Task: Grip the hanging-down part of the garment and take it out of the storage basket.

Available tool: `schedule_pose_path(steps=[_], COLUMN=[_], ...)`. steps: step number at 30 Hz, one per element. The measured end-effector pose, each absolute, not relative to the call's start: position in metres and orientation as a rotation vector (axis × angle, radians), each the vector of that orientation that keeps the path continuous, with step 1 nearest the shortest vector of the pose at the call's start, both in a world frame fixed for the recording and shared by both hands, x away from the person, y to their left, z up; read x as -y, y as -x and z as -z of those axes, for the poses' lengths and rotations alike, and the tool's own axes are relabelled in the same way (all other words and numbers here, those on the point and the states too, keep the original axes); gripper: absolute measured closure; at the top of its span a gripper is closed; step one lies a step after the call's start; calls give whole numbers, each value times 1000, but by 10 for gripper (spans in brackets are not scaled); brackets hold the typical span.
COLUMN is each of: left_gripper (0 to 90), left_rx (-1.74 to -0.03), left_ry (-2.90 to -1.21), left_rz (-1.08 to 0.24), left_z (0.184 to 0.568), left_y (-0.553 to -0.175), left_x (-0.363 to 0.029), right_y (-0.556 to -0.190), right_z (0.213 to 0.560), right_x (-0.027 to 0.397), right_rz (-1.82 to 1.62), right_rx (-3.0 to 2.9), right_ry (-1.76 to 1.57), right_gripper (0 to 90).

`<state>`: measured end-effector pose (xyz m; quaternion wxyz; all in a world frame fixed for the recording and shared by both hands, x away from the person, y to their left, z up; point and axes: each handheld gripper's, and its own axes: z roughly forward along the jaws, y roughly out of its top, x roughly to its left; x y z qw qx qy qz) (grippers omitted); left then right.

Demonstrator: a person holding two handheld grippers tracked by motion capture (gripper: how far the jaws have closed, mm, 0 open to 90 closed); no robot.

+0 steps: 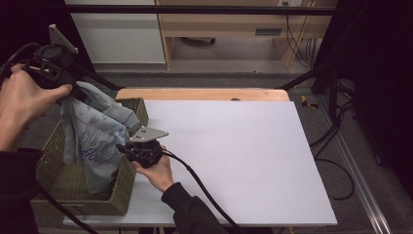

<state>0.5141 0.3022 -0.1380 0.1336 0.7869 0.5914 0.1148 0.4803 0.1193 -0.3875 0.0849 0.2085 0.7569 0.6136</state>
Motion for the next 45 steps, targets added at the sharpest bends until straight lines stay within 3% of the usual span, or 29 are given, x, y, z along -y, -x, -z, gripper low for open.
schedule_pose_path(steps=[28,45], left_gripper=[844,843], left_rx=[-1701,-1665], left_ry=[-2265,-2283], left_rz=[-319,-299], left_z=[140,141], left_y=[-512,-513], left_x=[-303,-292], right_y=[-465,-459], right_z=[325,285], right_x=[-24,9], right_rz=[-1809,-1826], right_rx=[-2145,-2006], right_ry=[-575,-568], right_gripper=[863,863])
